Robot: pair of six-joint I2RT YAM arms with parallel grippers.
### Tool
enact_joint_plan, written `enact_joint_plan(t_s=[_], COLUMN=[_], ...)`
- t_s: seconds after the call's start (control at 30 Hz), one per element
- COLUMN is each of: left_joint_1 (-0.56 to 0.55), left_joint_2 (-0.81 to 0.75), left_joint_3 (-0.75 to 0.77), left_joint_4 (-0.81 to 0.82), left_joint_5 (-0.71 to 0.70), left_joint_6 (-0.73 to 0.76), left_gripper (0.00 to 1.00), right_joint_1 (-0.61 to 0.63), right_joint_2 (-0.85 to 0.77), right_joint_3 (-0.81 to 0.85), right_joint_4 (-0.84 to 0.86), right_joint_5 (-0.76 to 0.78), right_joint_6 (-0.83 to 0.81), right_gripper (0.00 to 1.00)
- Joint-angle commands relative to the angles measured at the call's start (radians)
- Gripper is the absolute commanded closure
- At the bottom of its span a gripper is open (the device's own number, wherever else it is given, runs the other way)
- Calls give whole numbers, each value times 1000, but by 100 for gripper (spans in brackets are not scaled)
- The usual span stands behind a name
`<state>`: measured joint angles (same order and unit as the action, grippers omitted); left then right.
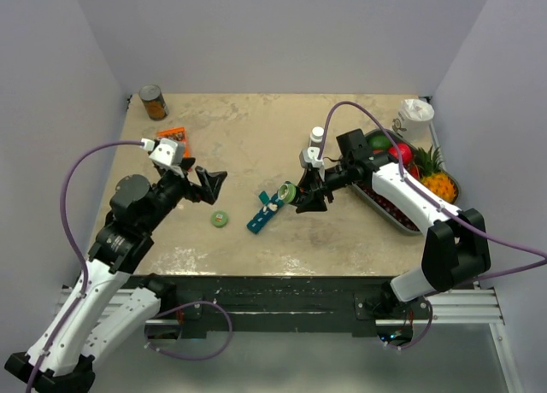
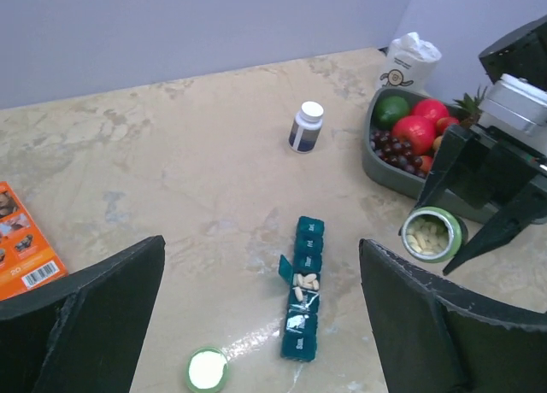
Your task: Sort the pills into containers
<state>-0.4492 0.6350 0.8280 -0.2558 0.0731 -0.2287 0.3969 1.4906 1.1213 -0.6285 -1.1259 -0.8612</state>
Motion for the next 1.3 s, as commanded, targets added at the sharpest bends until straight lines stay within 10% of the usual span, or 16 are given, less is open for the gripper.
enact_joint_plan(t_s=[0.0,0.33,0.63,1.27], left_joint_1=[4,15,55,115], left_joint_2=[52,186,296,215], left_joint_3=[30,26,209,-231], left_joint_4=[29,335,205,616], left_joint_5=[-58,77,139,243], left_joint_6=[88,38,124,29], left_gripper=[0,0,0,0], right_joint_1=[-7,-7,-7,-7], right_joint_2=[-38,-38,-38,-43], right_joint_3=[3,3,3,3], right_joint_4=[9,4,0,-14], right_joint_5=[-49,-46,-46,-48], right_joint_6=[-30,-35,-42,-62], right_gripper=[98,98,98,98])
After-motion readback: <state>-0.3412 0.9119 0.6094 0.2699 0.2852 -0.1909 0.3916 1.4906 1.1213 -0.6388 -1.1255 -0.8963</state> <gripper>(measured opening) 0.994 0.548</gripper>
